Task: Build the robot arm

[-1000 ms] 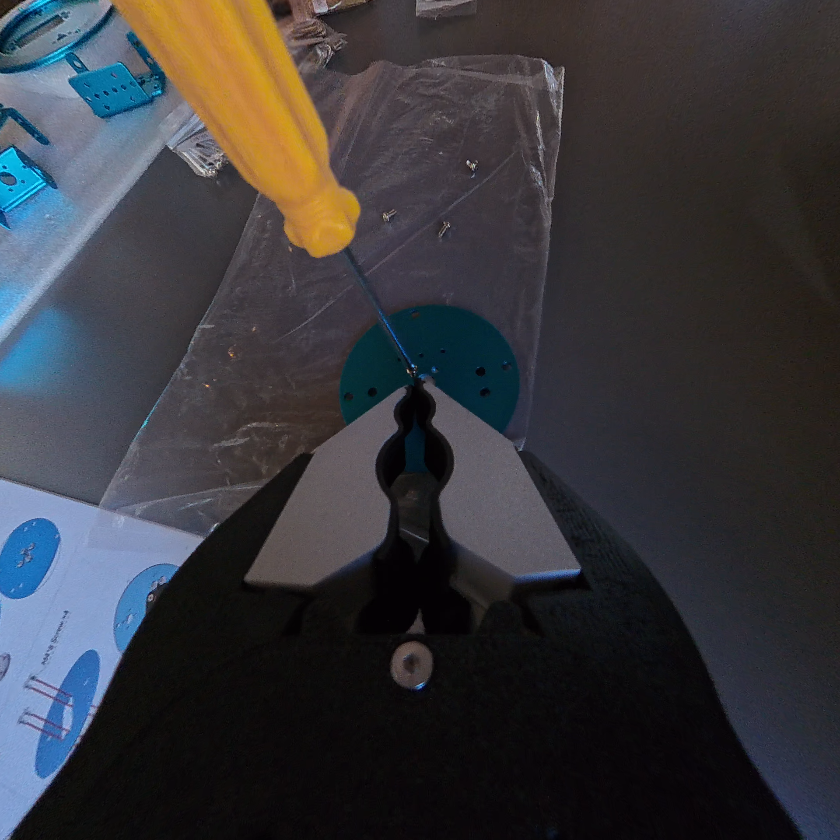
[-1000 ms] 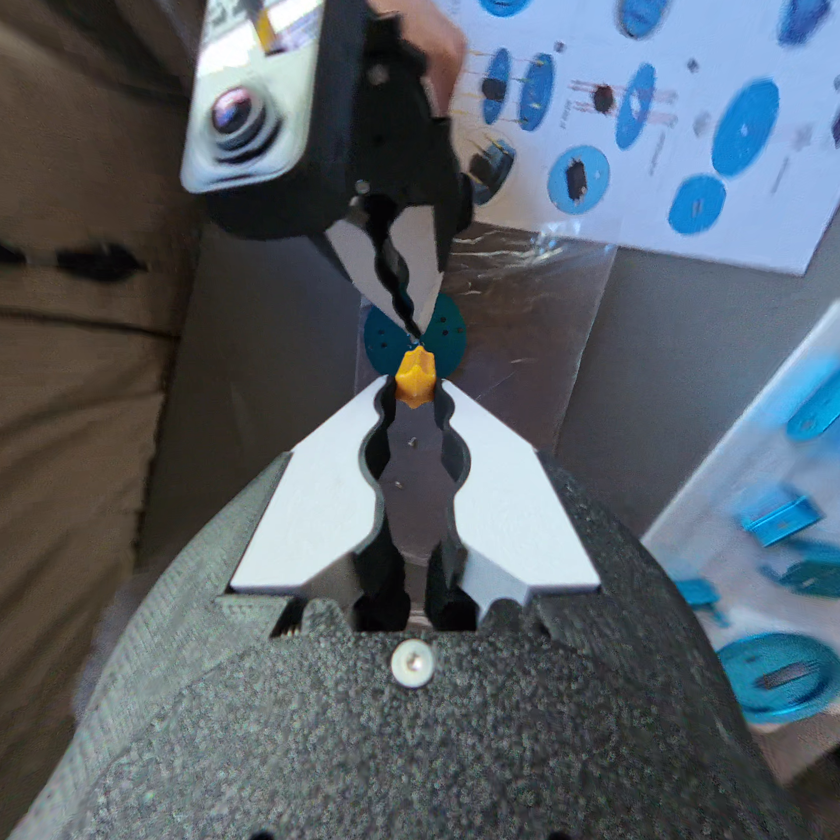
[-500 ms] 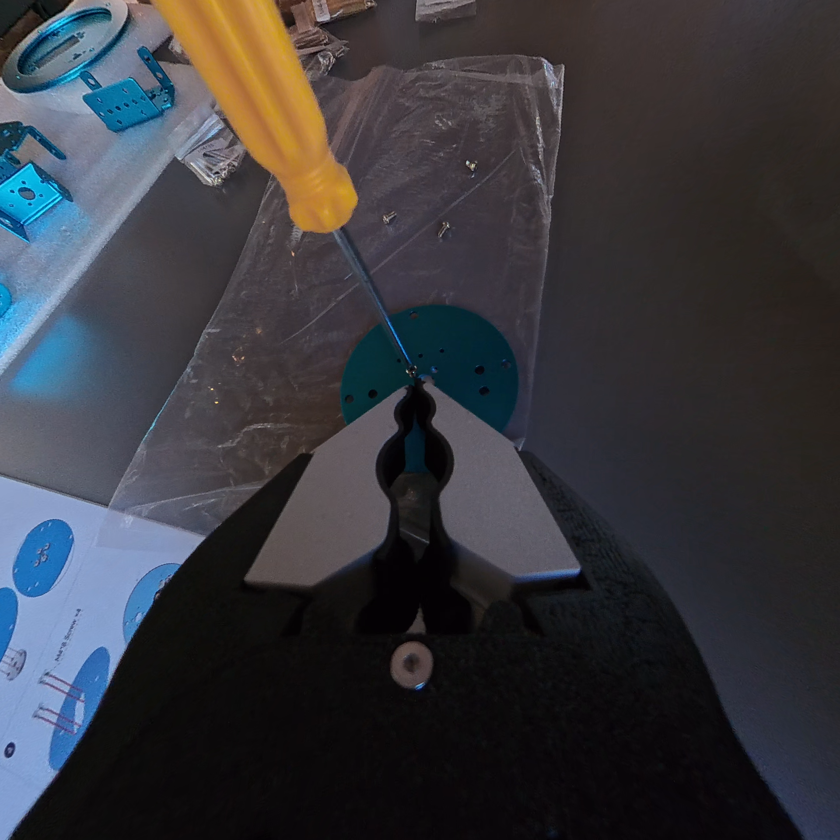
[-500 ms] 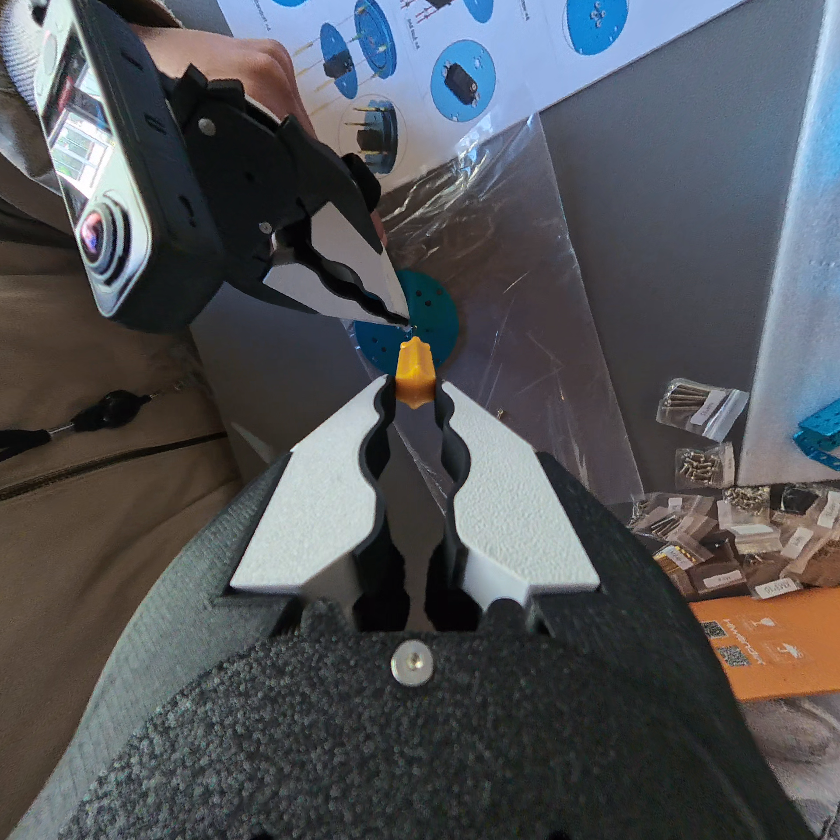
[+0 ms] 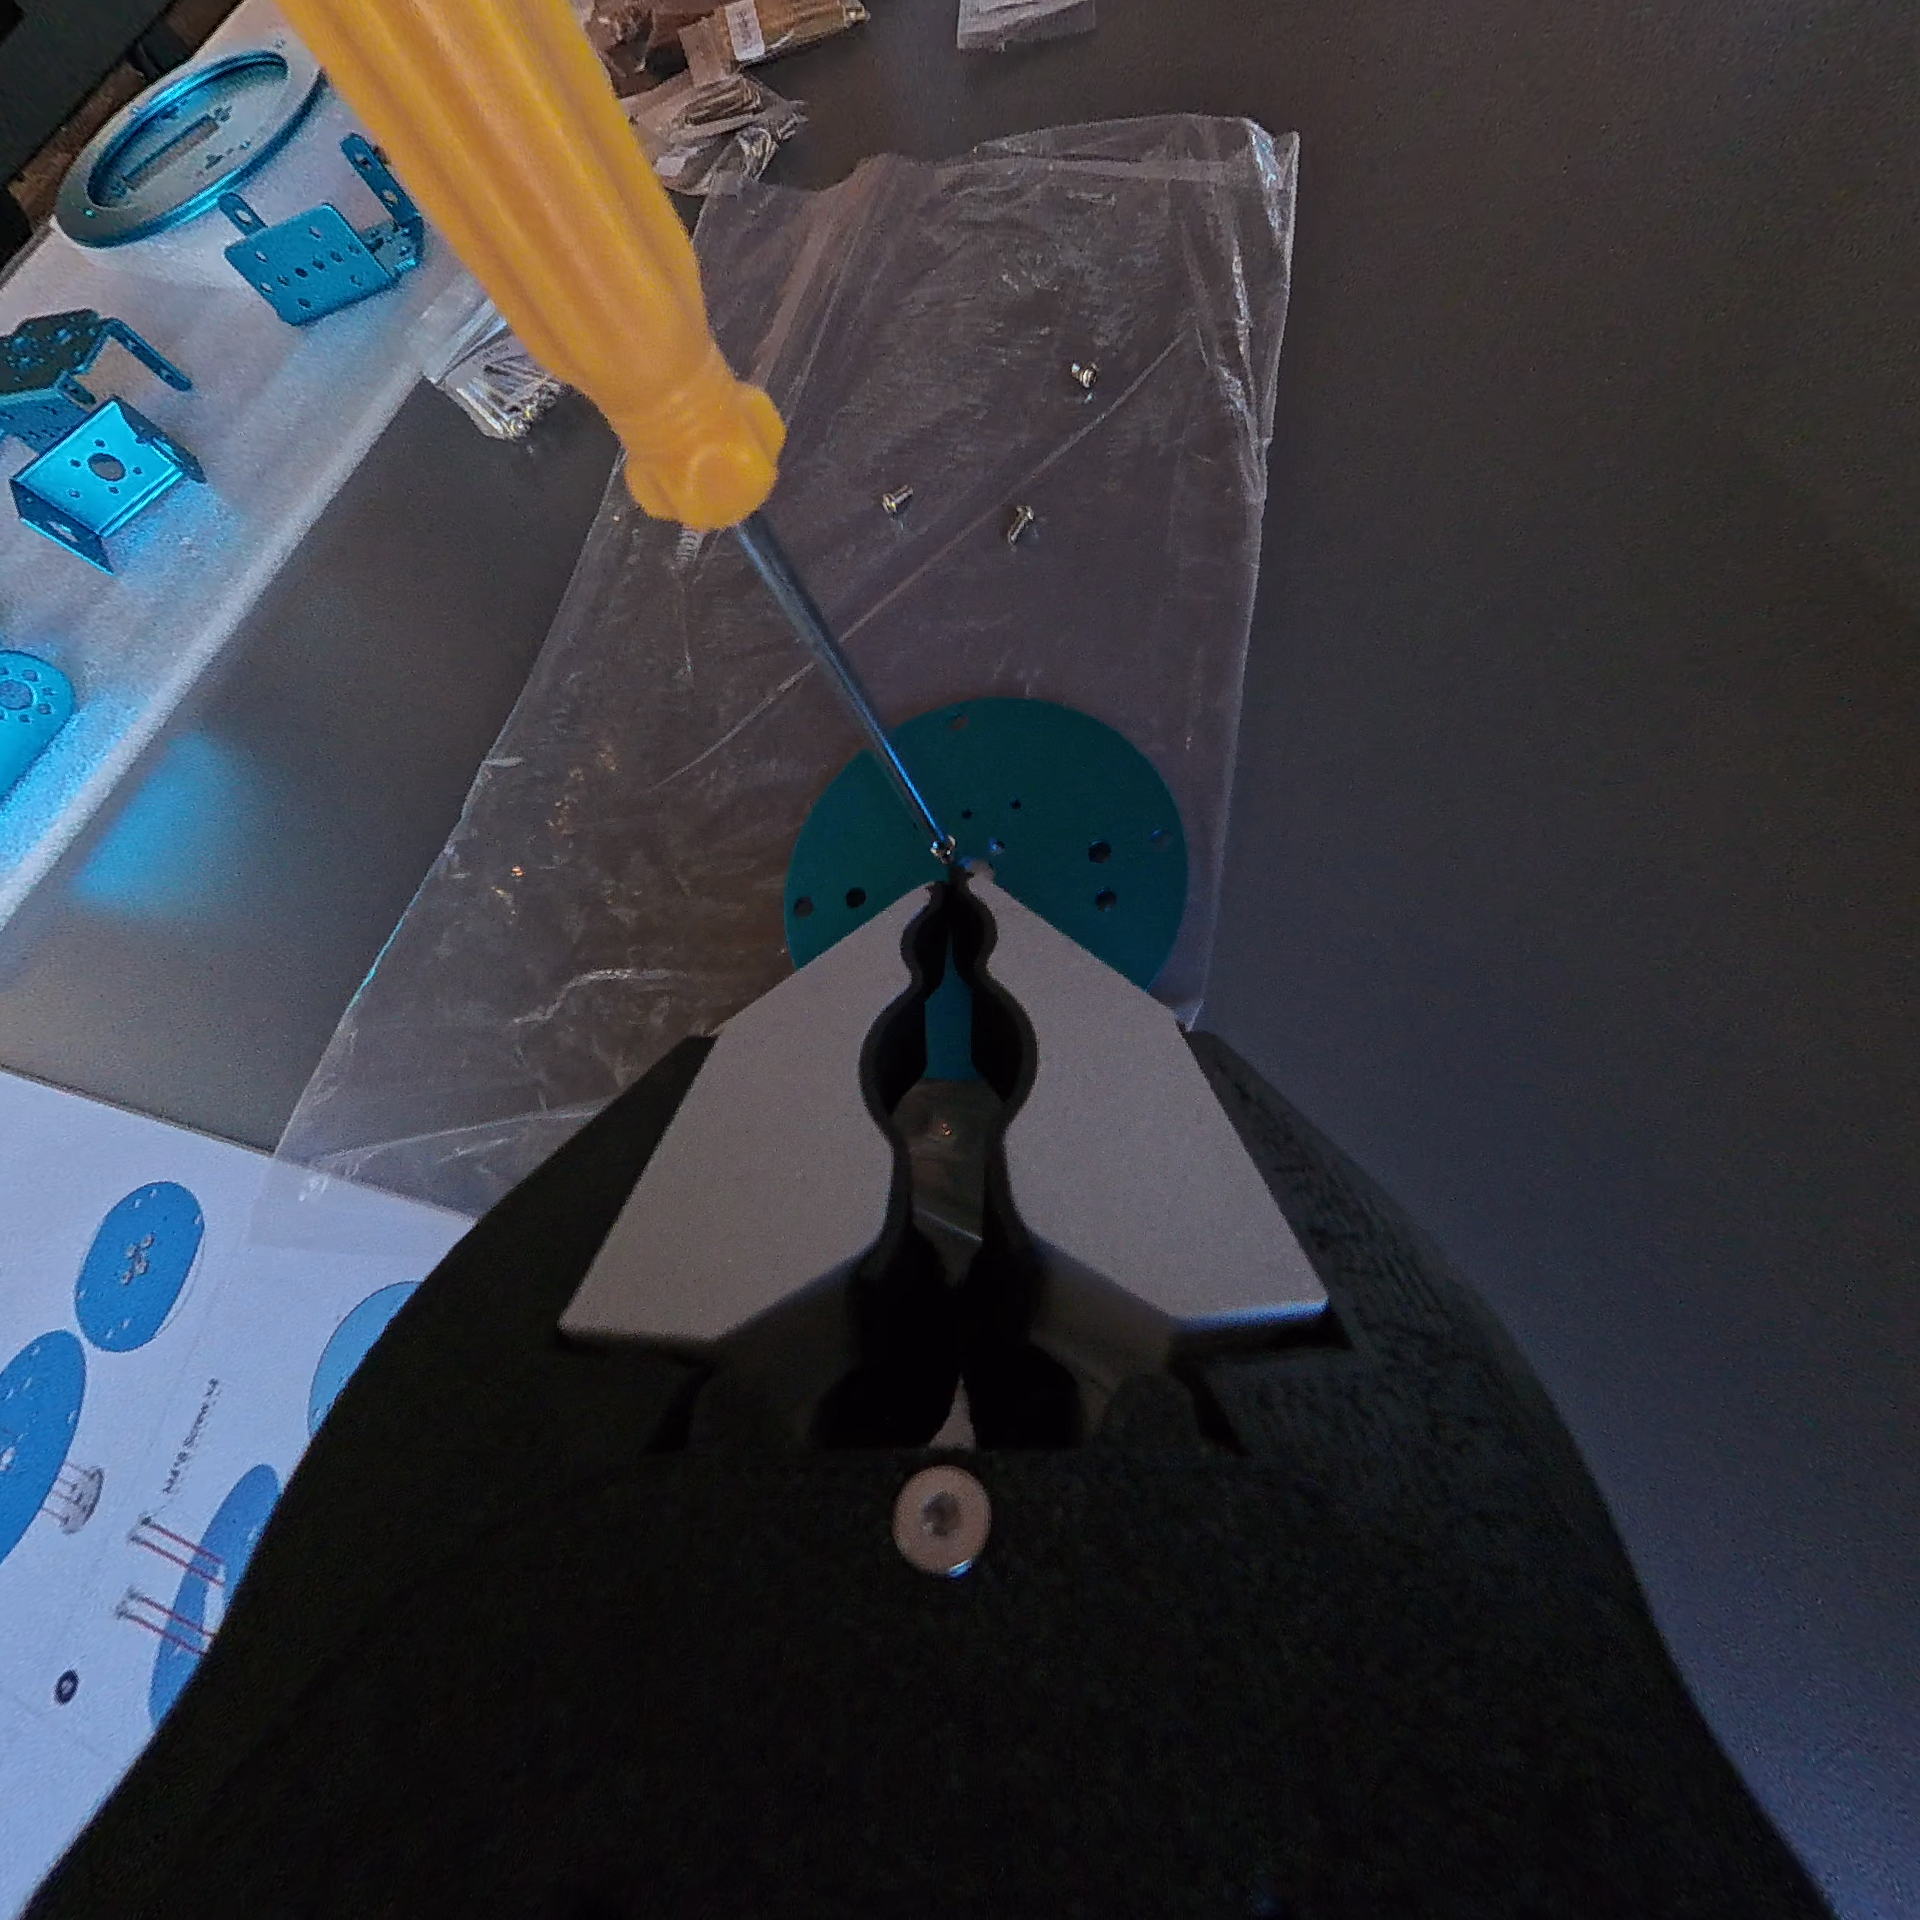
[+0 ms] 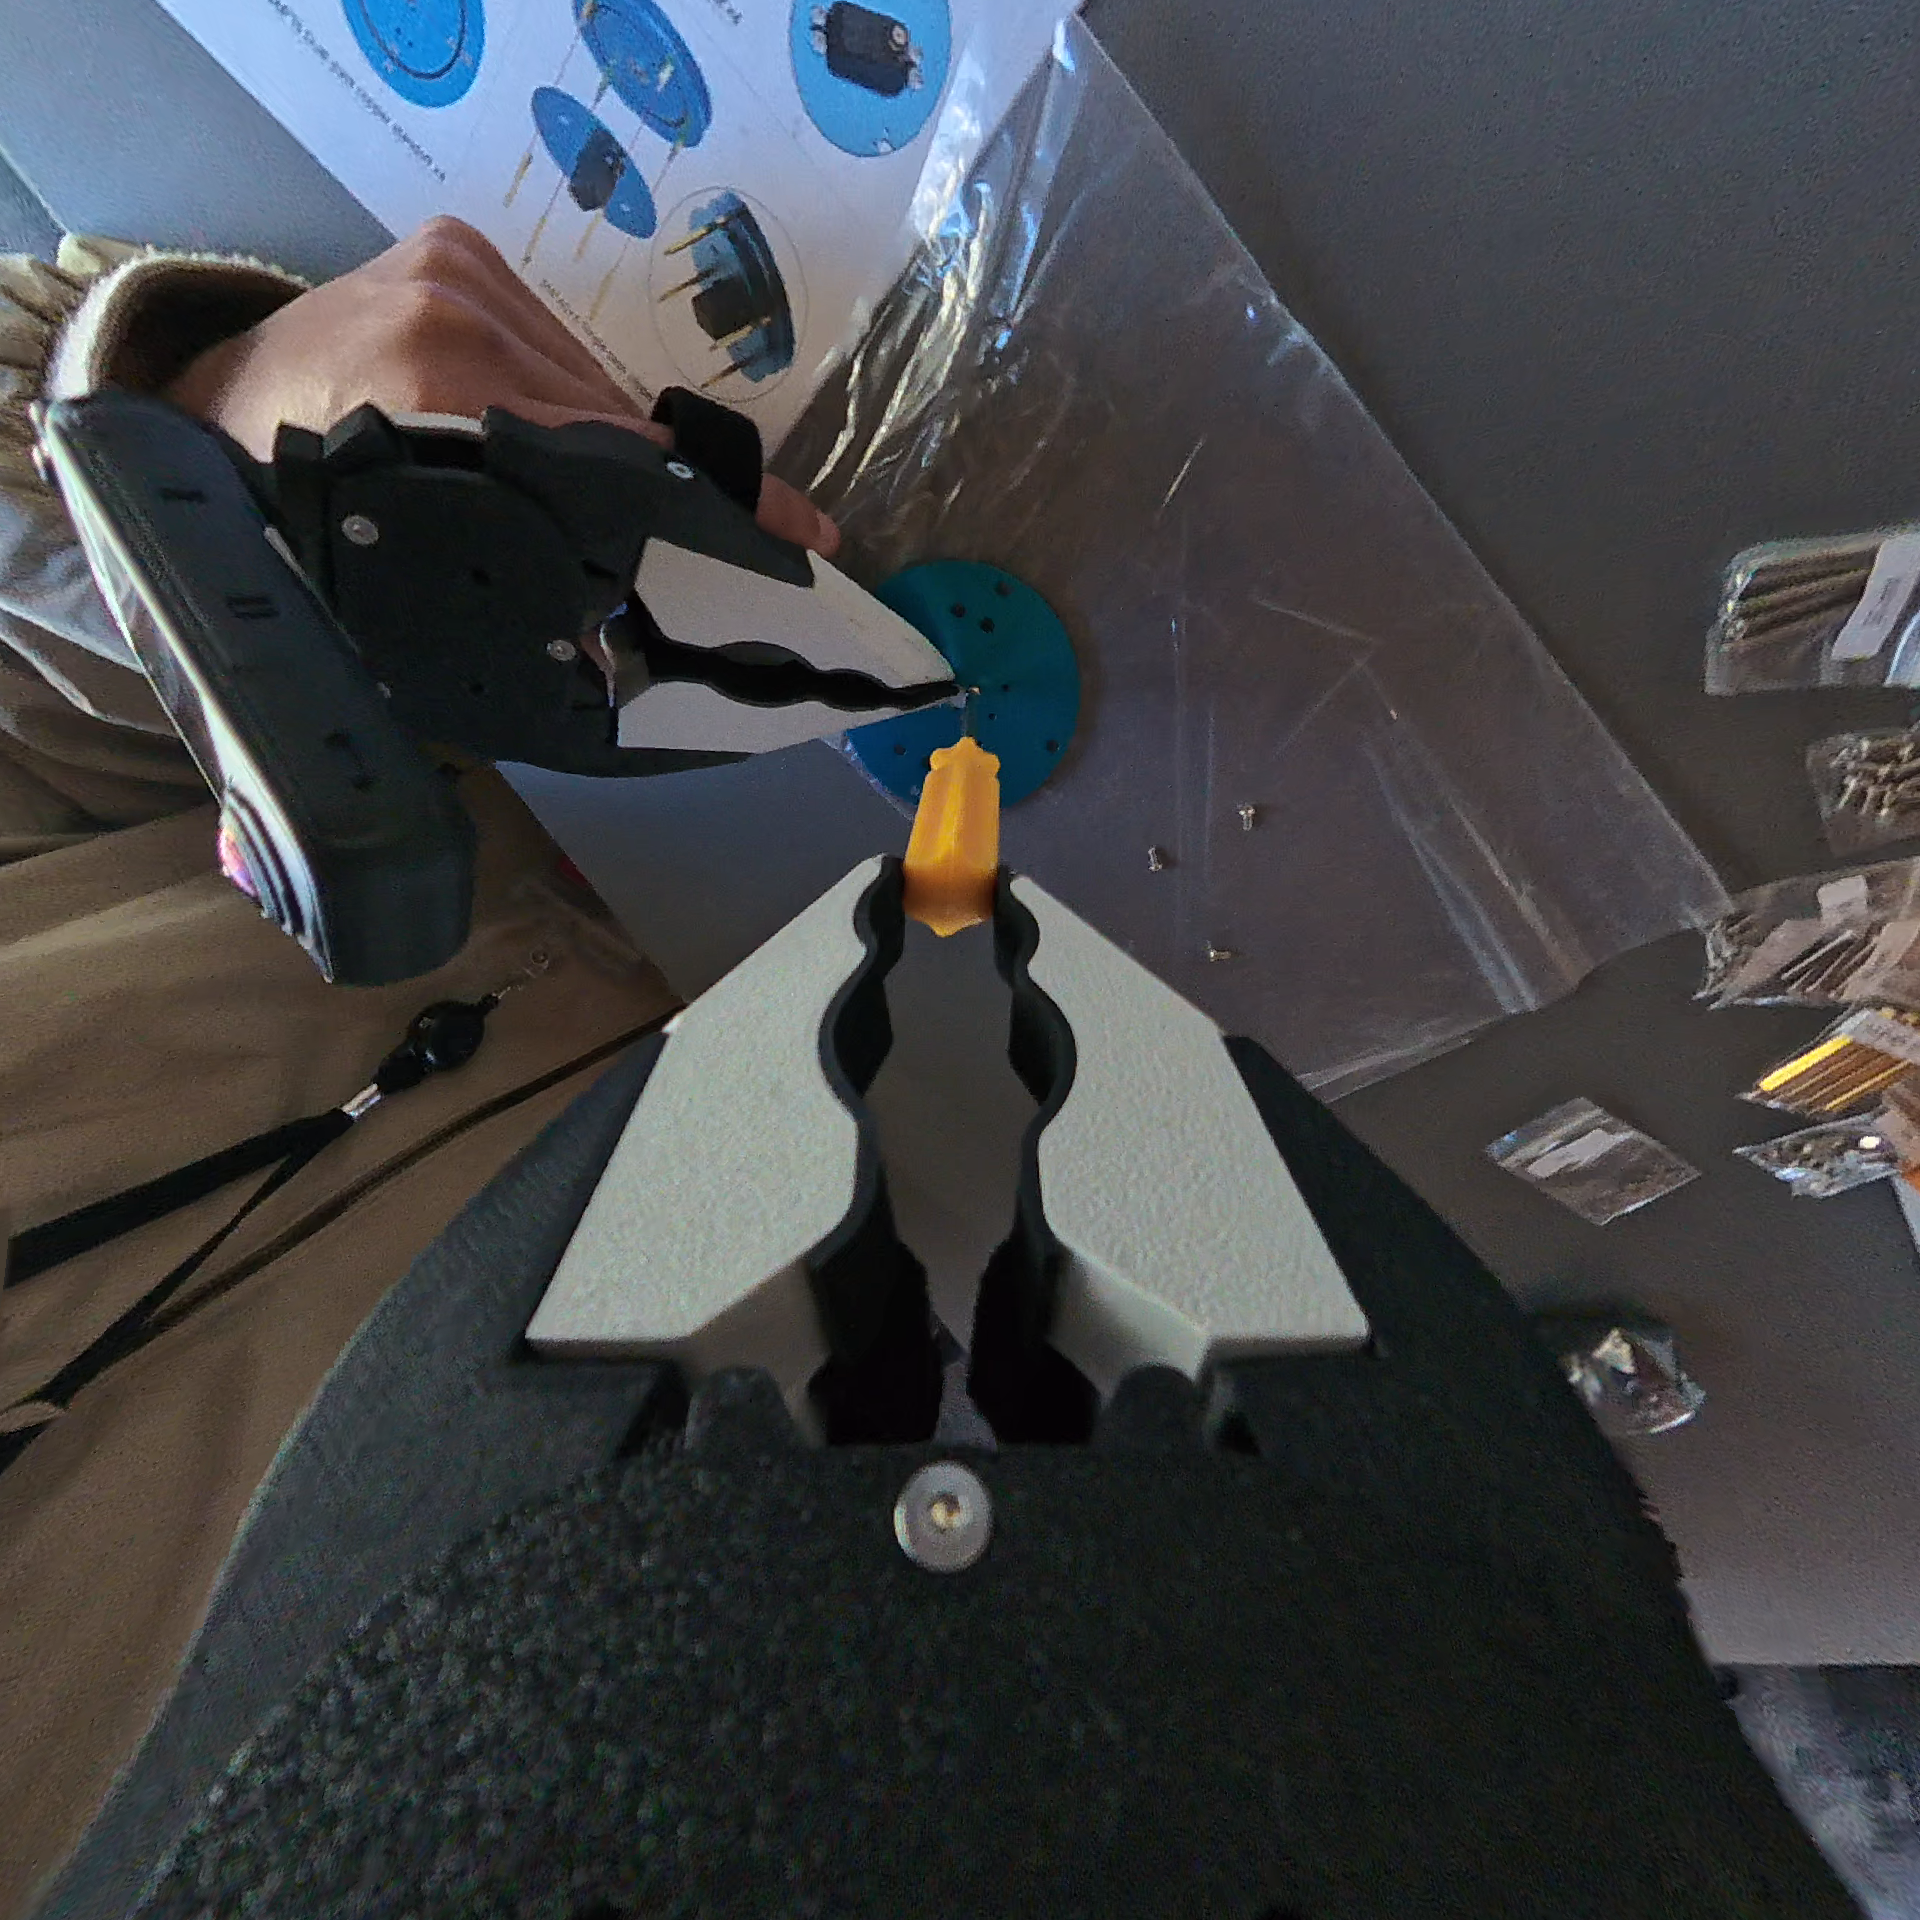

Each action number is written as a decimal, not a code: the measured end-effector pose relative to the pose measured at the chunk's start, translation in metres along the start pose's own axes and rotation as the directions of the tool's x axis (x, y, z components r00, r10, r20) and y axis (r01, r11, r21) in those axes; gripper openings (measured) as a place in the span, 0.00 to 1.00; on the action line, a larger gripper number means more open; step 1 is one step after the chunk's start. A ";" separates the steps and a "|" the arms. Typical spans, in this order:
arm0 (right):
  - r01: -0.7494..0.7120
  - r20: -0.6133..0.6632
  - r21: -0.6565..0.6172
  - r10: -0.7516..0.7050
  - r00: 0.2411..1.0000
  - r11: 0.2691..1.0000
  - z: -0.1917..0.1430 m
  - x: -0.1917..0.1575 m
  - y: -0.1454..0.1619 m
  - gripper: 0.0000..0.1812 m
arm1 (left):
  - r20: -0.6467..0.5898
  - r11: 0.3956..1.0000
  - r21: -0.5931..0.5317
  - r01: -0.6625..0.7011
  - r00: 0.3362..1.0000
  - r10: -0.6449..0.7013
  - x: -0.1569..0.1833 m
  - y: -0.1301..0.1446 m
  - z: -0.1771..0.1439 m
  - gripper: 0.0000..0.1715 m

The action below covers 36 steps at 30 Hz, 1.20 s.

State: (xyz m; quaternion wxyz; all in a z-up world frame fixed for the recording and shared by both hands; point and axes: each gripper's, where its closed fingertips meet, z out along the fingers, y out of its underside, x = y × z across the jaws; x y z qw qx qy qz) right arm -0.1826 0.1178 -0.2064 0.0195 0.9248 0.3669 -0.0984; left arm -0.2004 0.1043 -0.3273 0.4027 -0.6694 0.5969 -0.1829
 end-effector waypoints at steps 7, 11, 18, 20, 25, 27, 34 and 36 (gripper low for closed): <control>-0.226 0.021 -0.051 0.227 0.974 0.973 0.000 -0.003 0.003 0.09 | 0.019 0.999 0.000 -0.034 0.999 0.034 0.001 0.000 0.000 0.00; -0.329 0.006 -0.081 0.330 0.944 0.941 0.000 -0.007 0.004 0.09 | 0.029 0.999 -0.002 -0.046 0.999 0.046 0.002 0.000 0.000 0.00; -0.242 -0.039 -0.006 0.242 0.970 0.970 0.003 -0.012 -0.009 0.09 | 0.018 0.999 0.004 -0.048 0.999 0.048 0.002 0.000 0.000 0.00; -0.202 -0.053 0.009 0.202 0.978 0.979 0.003 -0.012 -0.009 0.09 | 0.018 0.999 0.004 -0.044 0.999 0.044 0.002 0.001 -0.001 0.00; -0.242 -0.048 0.020 0.243 0.969 0.970 0.003 -0.007 -0.004 0.09 | 0.061 0.998 0.054 -0.028 0.998 0.025 -0.002 -0.005 -0.007 0.10; -0.263 -0.044 0.020 0.264 0.963 0.964 0.003 -0.003 -0.003 0.09 | 0.060 0.990 0.139 0.006 0.998 -0.014 -0.003 -0.018 -0.016 0.15; -0.288 -0.036 0.017 0.288 0.957 0.958 0.003 -0.002 -0.003 0.09 | 0.121 0.897 0.436 0.078 0.982 -0.145 -0.028 -0.078 -0.053 0.18; -0.284 -0.035 0.012 0.284 0.958 0.959 0.003 -0.004 -0.002 0.09 | 0.154 0.910 0.409 0.066 0.978 -0.140 -0.033 -0.081 -0.046 0.18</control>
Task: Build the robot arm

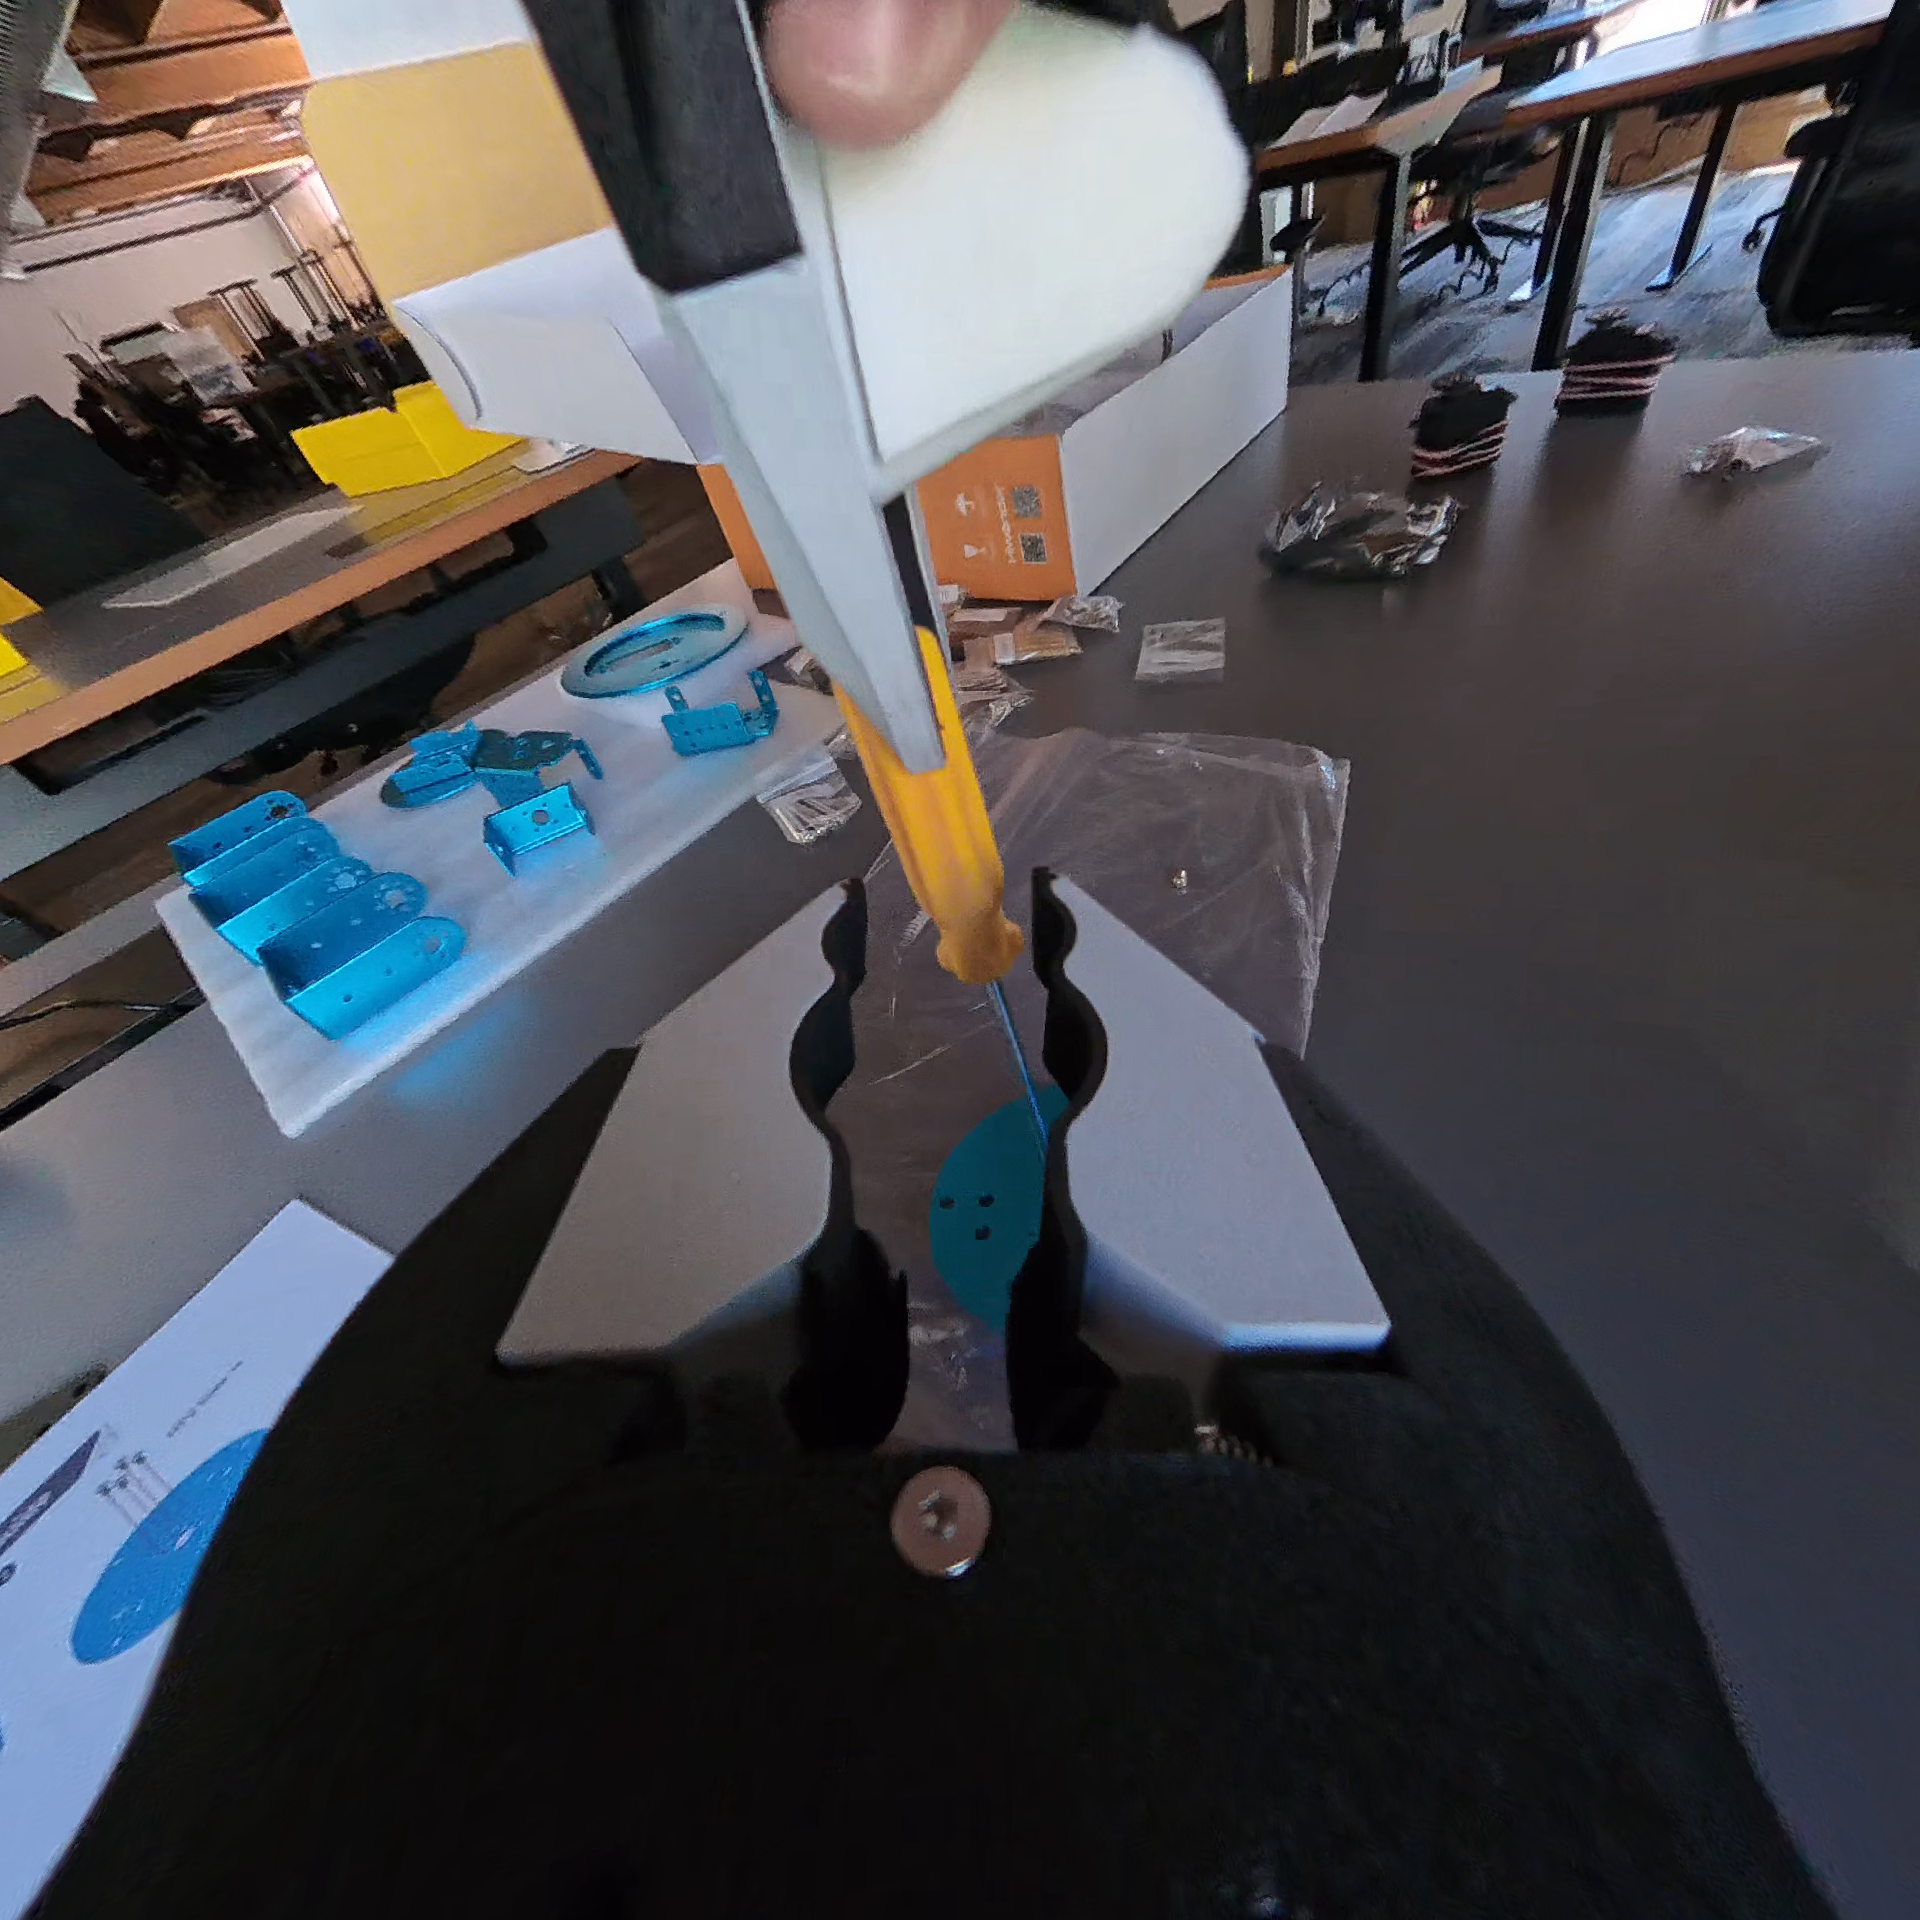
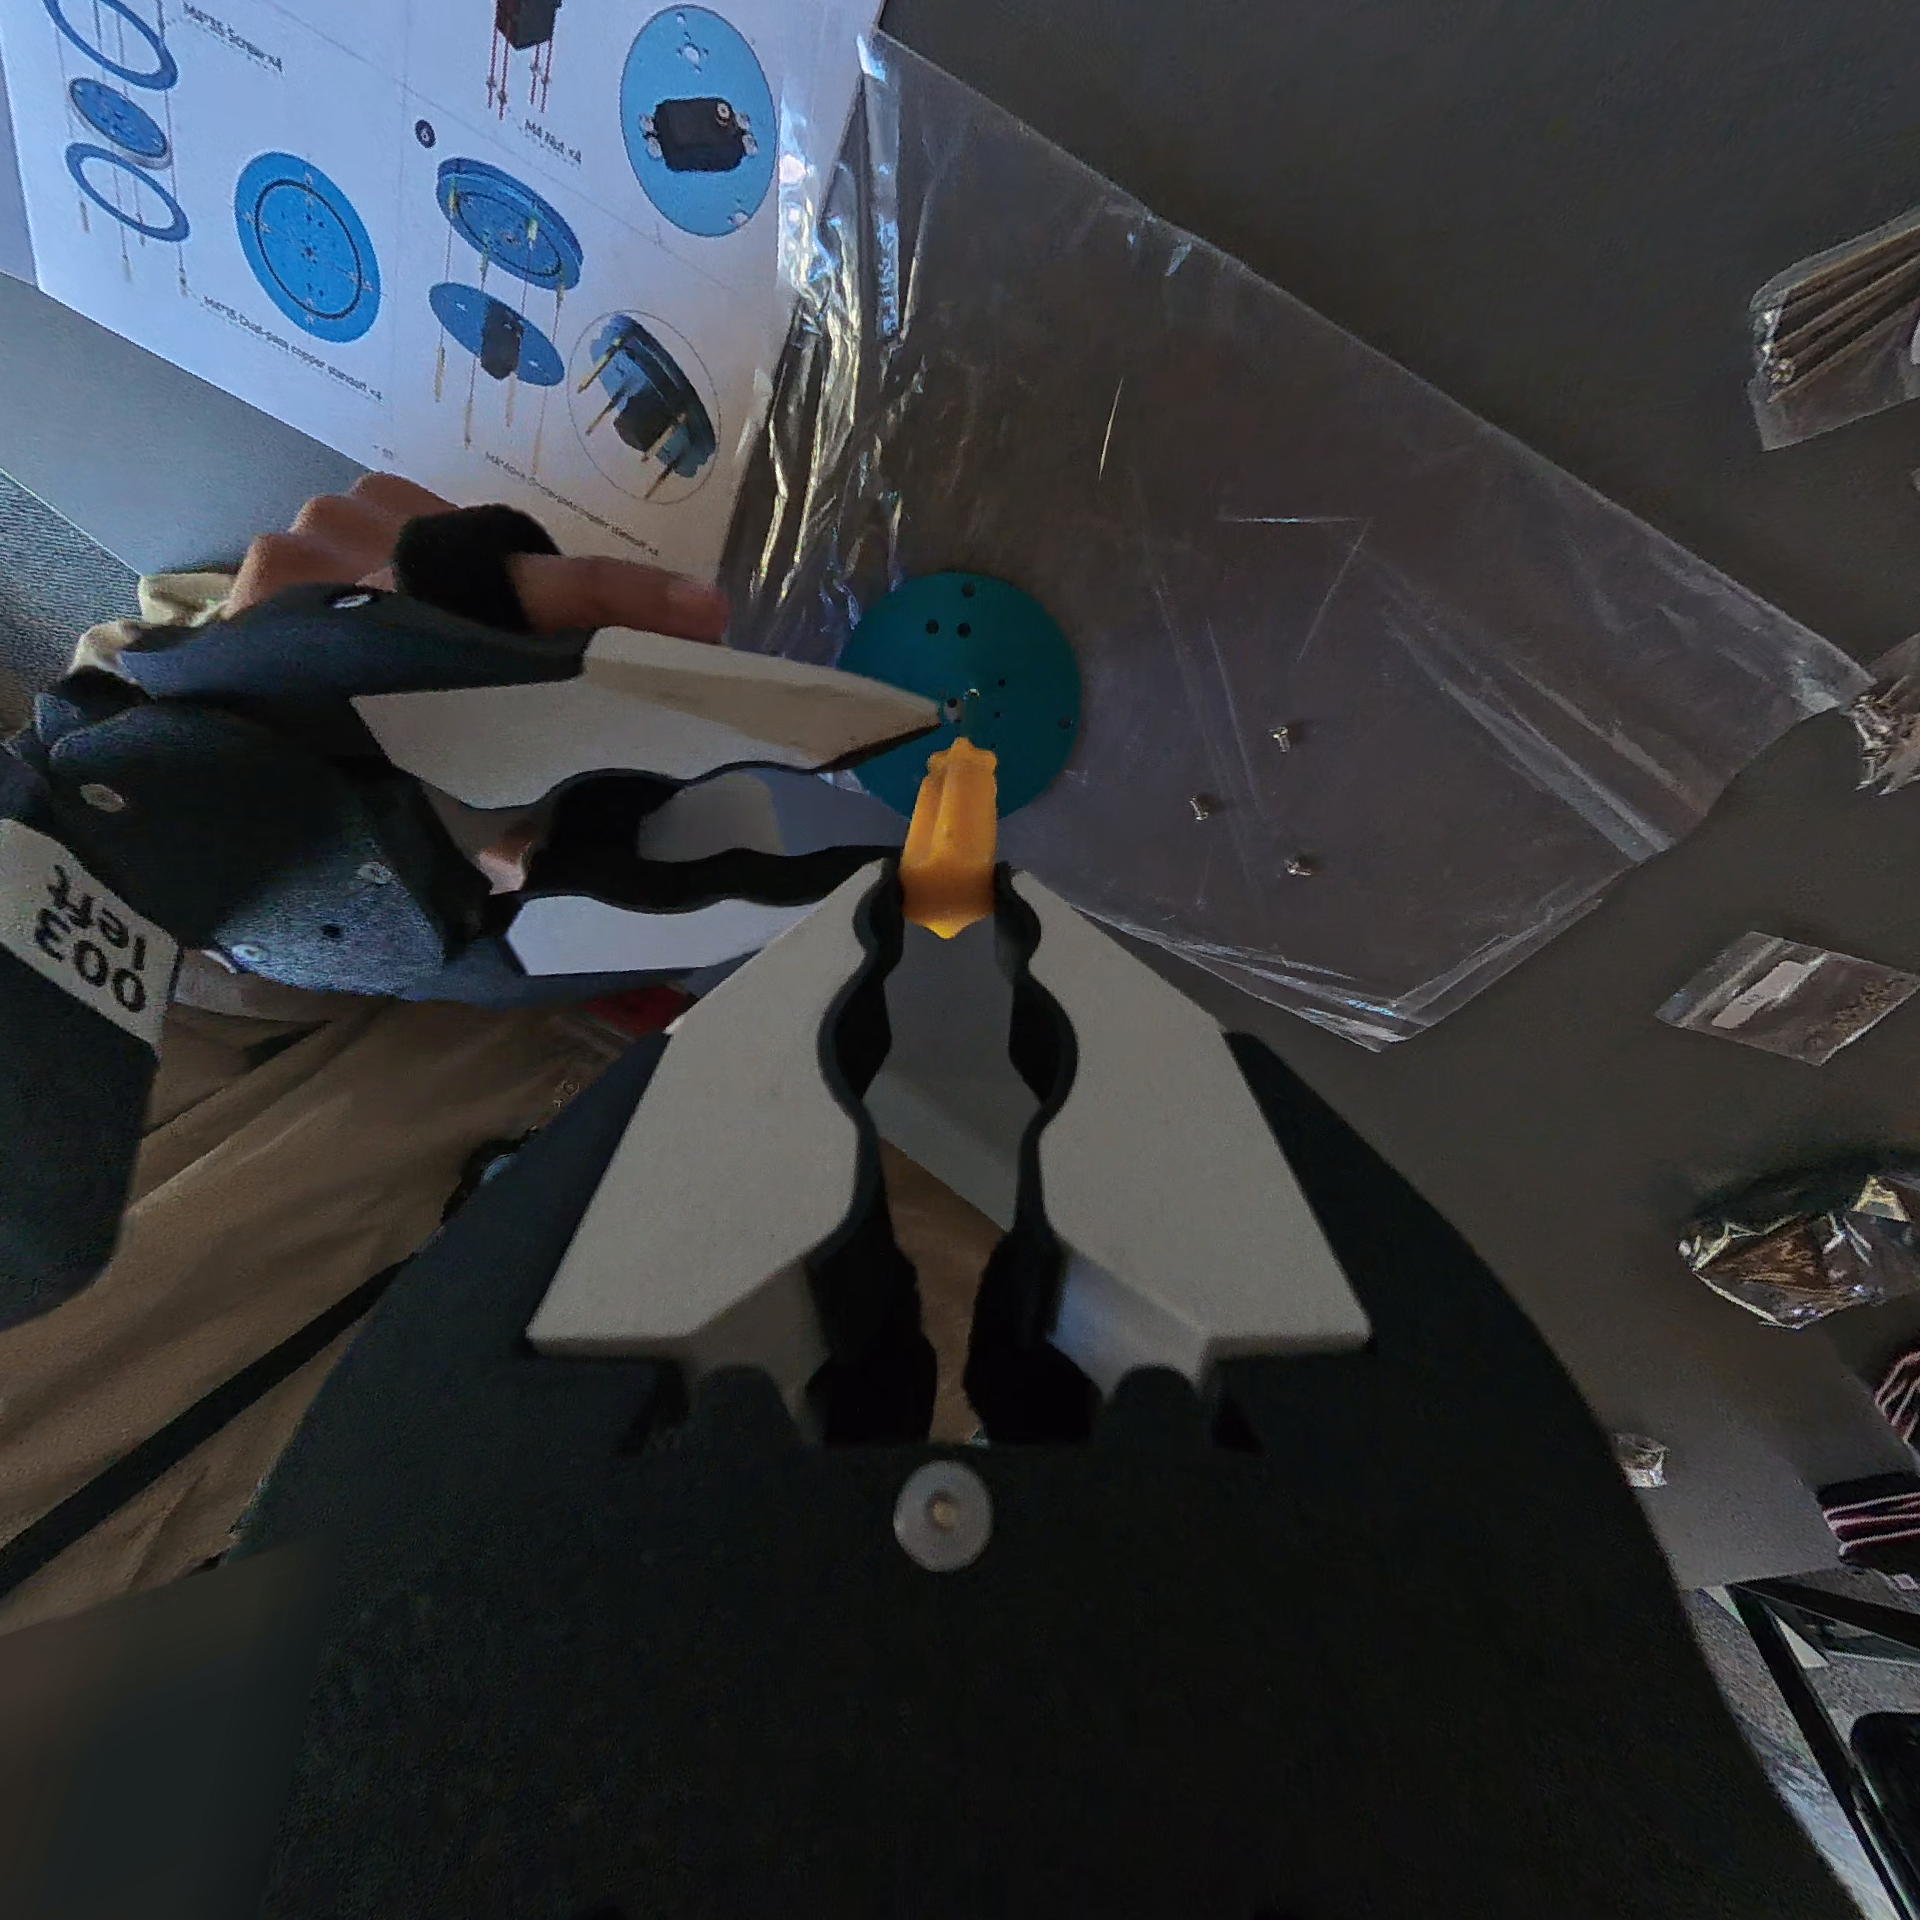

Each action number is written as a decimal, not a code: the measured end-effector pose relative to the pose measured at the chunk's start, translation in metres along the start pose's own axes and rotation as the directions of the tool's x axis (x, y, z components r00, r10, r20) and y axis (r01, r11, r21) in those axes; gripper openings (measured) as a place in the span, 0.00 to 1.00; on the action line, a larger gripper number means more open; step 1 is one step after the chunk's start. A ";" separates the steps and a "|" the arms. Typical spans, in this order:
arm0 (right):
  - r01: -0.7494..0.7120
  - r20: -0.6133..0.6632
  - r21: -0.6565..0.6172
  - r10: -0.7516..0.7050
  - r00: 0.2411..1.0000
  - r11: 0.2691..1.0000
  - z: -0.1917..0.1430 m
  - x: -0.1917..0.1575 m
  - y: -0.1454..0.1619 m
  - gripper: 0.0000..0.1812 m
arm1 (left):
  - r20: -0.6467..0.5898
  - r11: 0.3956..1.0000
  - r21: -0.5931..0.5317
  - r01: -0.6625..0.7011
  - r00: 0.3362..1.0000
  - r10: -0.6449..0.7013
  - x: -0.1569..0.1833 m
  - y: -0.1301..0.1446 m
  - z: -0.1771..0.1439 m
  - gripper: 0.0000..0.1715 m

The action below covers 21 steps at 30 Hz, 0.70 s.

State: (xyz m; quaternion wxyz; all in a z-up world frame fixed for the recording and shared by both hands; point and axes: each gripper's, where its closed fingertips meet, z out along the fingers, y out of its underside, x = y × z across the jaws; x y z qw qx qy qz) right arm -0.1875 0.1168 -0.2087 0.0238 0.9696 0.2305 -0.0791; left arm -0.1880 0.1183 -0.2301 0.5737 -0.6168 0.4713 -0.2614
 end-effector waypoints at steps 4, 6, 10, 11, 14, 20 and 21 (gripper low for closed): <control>0.025 -0.001 -0.010 -0.025 1.000 1.000 0.001 -0.004 0.002 0.09 | -0.032 1.000 -0.005 0.024 0.999 -0.024 0.002 -0.002 0.010 0.12; 0.090 -0.017 -0.015 -0.090 0.996 0.996 0.001 -0.004 0.003 0.09 | -0.049 0.999 0.000 0.034 0.998 -0.034 0.002 -0.002 0.009 0.12; 0.370 0.020 0.032 -0.371 0.929 0.928 -0.009 -0.018 0.004 0.29 | -0.073 0.999 0.018 0.046 0.996 -0.045 0.002 -0.001 0.006 0.11; 0.470 0.002 0.051 -0.471 0.882 0.881 -0.015 -0.018 0.003 0.35 | -0.083 0.999 0.025 0.042 0.996 -0.040 0.004 -0.002 0.006 0.11; 0.761 -0.087 0.082 -0.756 0.649 0.644 -0.027 -0.012 0.012 0.38 | -0.118 0.997 0.035 0.066 0.991 -0.061 0.006 -0.002 0.005 0.11; 0.959 -0.220 0.199 -0.944 0.244 0.201 -0.035 -0.003 0.015 0.30 | -0.190 0.990 0.057 0.129 0.975 -0.116 0.005 -0.002 0.000 0.11; 0.968 -0.211 0.182 -0.955 0.211 0.173 -0.032 0.000 0.015 0.31 | -0.208 0.989 0.062 0.137 0.970 -0.122 0.006 -0.002 -0.001 0.11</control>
